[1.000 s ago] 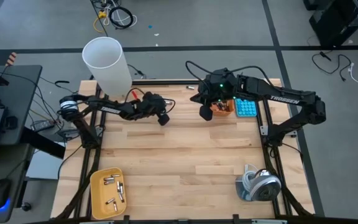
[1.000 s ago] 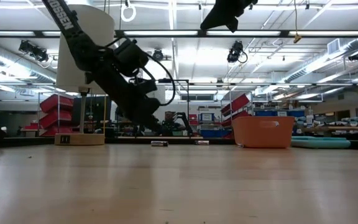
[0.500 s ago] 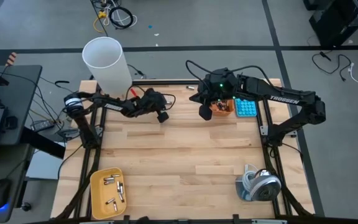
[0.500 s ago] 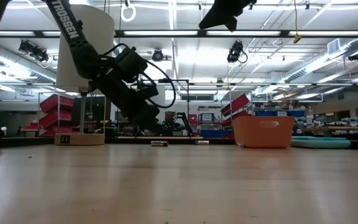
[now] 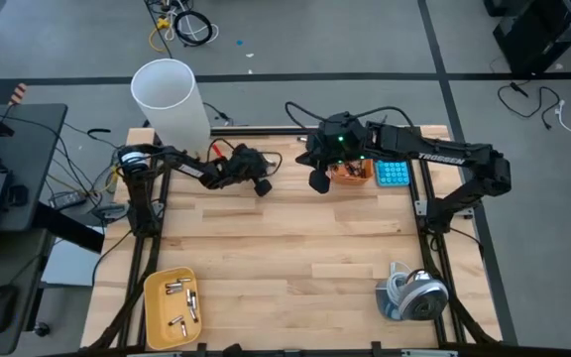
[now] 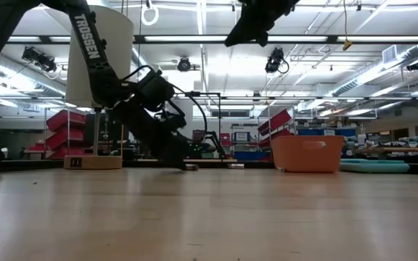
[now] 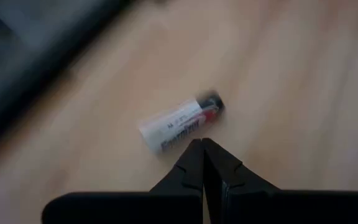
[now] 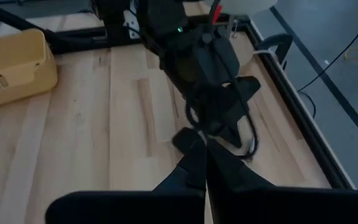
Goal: Sort batteries
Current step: Put the silver battery into the yellow bin
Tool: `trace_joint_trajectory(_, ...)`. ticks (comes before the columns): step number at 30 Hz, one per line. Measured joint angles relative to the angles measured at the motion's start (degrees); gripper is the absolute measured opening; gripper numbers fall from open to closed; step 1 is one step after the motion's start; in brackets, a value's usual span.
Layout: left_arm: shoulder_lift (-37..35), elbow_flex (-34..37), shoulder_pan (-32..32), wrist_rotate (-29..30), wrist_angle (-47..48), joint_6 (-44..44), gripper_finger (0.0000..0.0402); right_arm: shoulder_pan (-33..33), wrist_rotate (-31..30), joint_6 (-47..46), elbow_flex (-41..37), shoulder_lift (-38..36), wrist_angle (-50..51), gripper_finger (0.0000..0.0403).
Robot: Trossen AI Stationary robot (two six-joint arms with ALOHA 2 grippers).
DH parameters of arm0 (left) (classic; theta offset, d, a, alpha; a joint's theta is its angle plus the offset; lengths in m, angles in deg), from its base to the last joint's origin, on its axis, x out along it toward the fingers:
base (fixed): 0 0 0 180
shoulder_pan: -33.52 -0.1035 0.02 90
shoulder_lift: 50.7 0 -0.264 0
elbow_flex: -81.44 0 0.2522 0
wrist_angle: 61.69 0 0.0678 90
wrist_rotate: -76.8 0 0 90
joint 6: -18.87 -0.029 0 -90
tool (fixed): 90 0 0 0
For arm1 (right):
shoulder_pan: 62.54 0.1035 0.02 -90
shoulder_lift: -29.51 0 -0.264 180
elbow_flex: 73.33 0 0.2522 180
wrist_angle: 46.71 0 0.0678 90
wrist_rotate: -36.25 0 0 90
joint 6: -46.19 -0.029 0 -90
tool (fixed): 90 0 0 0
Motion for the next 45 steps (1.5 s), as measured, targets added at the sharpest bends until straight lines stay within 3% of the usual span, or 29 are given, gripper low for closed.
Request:
trace_joint_trajectory(13,-2.9,0.1,3.0,-9.8,4.3,4.2,0.0000,-1.2,-0.4,-0.2,0.0,5.6,-0.1,0.0000)
trace_joint_trajectory(21,-4.6,-0.2,1.7,3.4,-5.9,2.4,0.0000,-4.1,-1.5,-1.0,0.0,6.4,-1.4,0.0000)
trace_joint_trajectory(24,-2.6,-1.2,-0.3,3.7,-5.3,2.2,0.0000,-4.4,-1.5,-1.1,0.0,6.4,-1.7,0.0000)
trace_joint_trajectory(33,3.2,-5.5,-4.1,0.0,-5.4,0.4,0.0000,-3.9,-1.5,-1.1,0.0,6.4,-1.8,0.0000)
trace_joint_trajectory(45,3.5,-8.0,-6.1,-8.0,2.0,1.1,0.0000,-3.2,-1.5,-0.4,0.0,6.4,-1.3,0.0000)
